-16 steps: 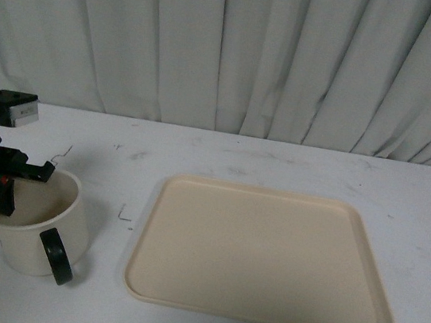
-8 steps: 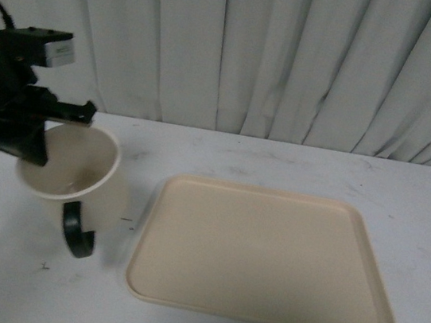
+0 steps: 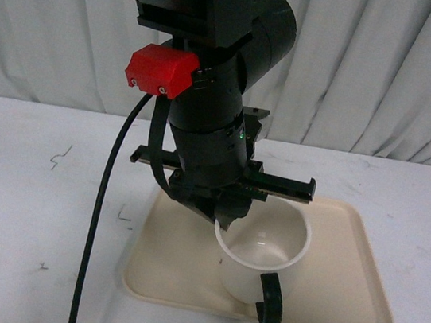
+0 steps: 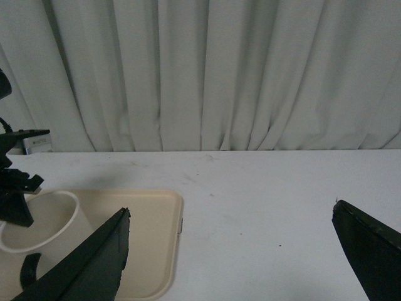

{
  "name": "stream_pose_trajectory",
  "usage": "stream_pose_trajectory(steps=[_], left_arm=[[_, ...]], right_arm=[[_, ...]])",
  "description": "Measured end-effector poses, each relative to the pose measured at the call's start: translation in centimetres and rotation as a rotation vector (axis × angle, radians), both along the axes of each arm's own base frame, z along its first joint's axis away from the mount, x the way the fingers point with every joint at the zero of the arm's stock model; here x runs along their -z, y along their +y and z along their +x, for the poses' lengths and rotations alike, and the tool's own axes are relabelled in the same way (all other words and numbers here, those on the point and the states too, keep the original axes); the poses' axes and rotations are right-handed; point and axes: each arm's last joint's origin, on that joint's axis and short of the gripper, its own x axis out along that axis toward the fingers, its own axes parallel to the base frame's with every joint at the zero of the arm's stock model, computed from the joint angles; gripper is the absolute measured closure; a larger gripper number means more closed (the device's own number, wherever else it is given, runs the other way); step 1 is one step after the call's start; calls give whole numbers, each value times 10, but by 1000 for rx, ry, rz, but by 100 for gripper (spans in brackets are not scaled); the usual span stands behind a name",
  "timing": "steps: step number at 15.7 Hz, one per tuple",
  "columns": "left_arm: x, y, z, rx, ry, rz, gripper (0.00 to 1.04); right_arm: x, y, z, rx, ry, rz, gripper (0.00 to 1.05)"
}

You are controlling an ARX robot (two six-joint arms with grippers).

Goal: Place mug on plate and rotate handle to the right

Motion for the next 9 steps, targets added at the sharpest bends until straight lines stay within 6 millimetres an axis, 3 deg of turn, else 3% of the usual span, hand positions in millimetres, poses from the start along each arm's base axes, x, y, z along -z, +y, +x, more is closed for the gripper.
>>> stream_pose_trajectory(steps=[5, 8, 9], left_arm=[[5, -3, 30, -101, 19, 65, 102], [2, -9, 25, -162, 46, 118, 102], [4, -12, 23, -154, 60, 92, 95]], right_arm=[[0, 0, 0, 0, 0, 0, 6], [0, 0, 0, 0, 0, 0, 6], [0, 0, 0, 0, 0, 0, 6]])
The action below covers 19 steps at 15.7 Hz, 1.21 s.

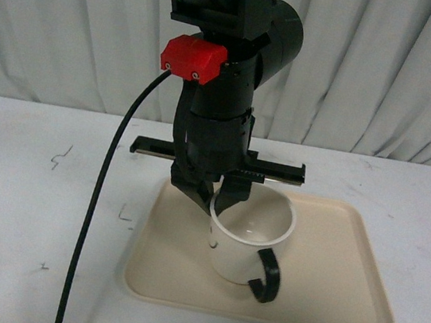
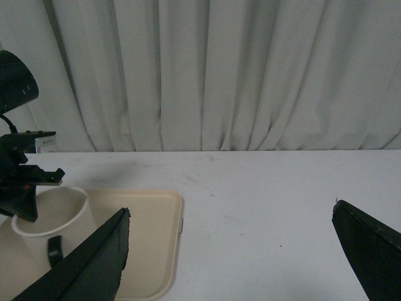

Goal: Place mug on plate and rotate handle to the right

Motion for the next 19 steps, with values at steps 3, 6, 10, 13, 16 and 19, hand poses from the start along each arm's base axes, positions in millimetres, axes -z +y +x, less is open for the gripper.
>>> stream_pose_trajectory(steps=[3, 6, 10, 13, 16, 19], left_arm=[[17, -5, -14, 41, 39, -40, 64], [-16, 15, -35, 116, -73, -106, 31], [-92, 94, -86, 213, -547, -291, 7], [-69, 132, -126, -73, -1183, -58, 39], [-66, 178, -174, -171, -1390, -80, 79], [-41, 196, -206, -142, -1325, -75, 103]], right_arm=[[0, 0, 0, 0, 0, 0, 6], [0, 0, 0, 0, 0, 0, 6], [0, 0, 0, 0, 0, 0, 6], [0, 0, 0, 0, 0, 0, 6], [0, 0, 0, 0, 0, 0, 6], [0, 0, 0, 0, 0, 0, 6]])
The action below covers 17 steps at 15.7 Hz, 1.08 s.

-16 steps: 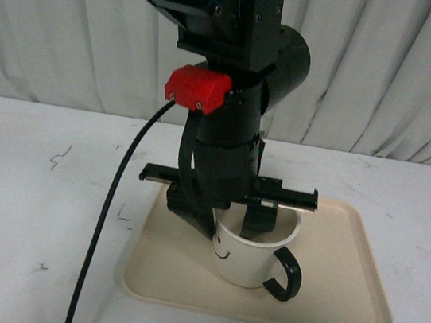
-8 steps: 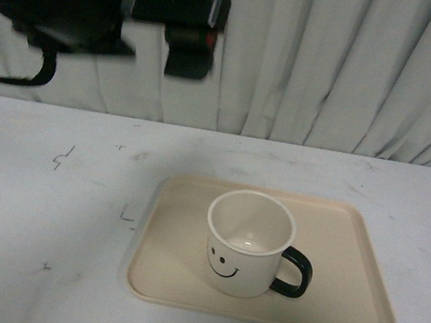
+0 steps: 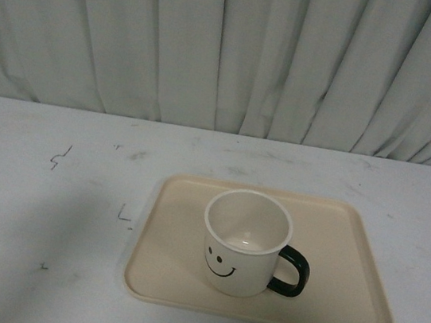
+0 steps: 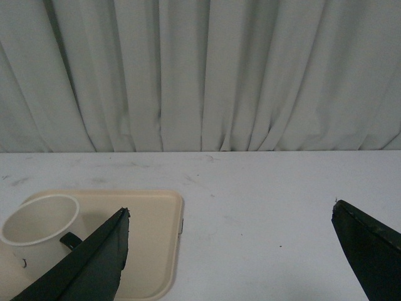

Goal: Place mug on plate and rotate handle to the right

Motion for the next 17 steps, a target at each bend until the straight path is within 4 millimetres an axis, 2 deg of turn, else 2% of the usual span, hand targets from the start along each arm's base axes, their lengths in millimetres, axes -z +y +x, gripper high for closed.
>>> stream_pose_trajectory(steps=[2, 6, 9, 10, 17], left_arm=[[-1, 11, -18, -13, -37, -7, 103], [8, 19, -39, -6, -16, -4, 103], [16, 32, -52, -16, -33, -6, 103], [24, 32, -58, -8, 6, -6, 103], [15, 31, -74, -2, -33, -6, 103]], right_arm=[[0, 0, 0, 0, 0, 0, 6], [0, 0, 0, 0, 0, 0, 6], [0, 0, 0, 0, 0, 0, 6], [0, 0, 0, 0, 0, 0, 6], [0, 0, 0, 0, 0, 0, 6]])
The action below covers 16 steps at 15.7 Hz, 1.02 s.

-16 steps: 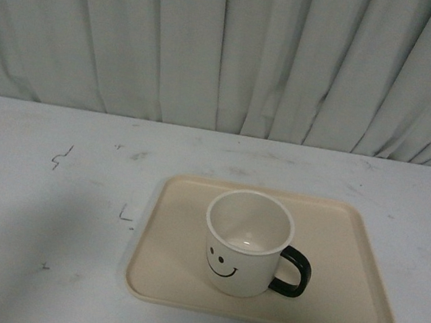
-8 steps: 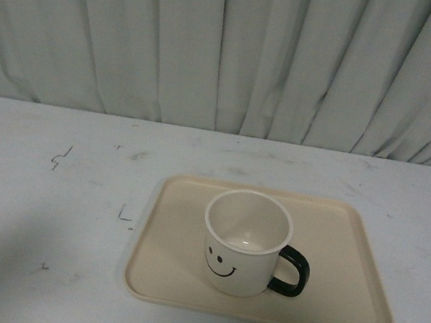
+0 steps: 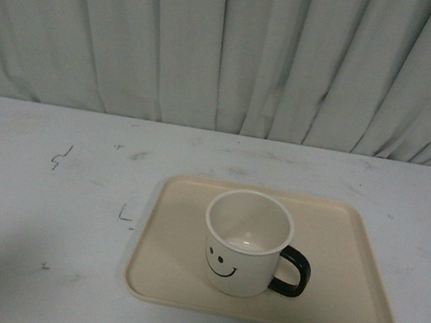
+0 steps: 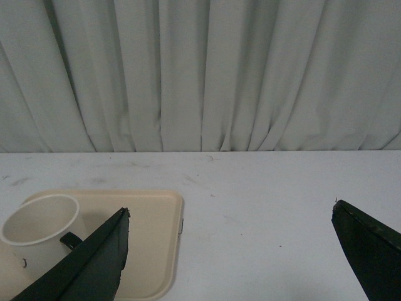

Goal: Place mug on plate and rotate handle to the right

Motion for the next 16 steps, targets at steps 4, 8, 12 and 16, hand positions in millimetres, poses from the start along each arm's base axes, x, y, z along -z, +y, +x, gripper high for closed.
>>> stream_pose_trajectory(steps=[4, 8, 12, 16], left_arm=[[-2, 0, -10, 0, -8, 0, 103], [-2, 0, -17, 0, -11, 0, 103], [-2, 0, -21, 0, -10, 0, 103], [-1, 0, -33, 1, -18, 0, 103]], right_arm=[[0, 0, 0, 0, 0, 0, 6], [0, 0, 0, 0, 0, 0, 6], [0, 0, 0, 0, 0, 0, 6], [0, 0, 0, 1, 0, 0, 6]])
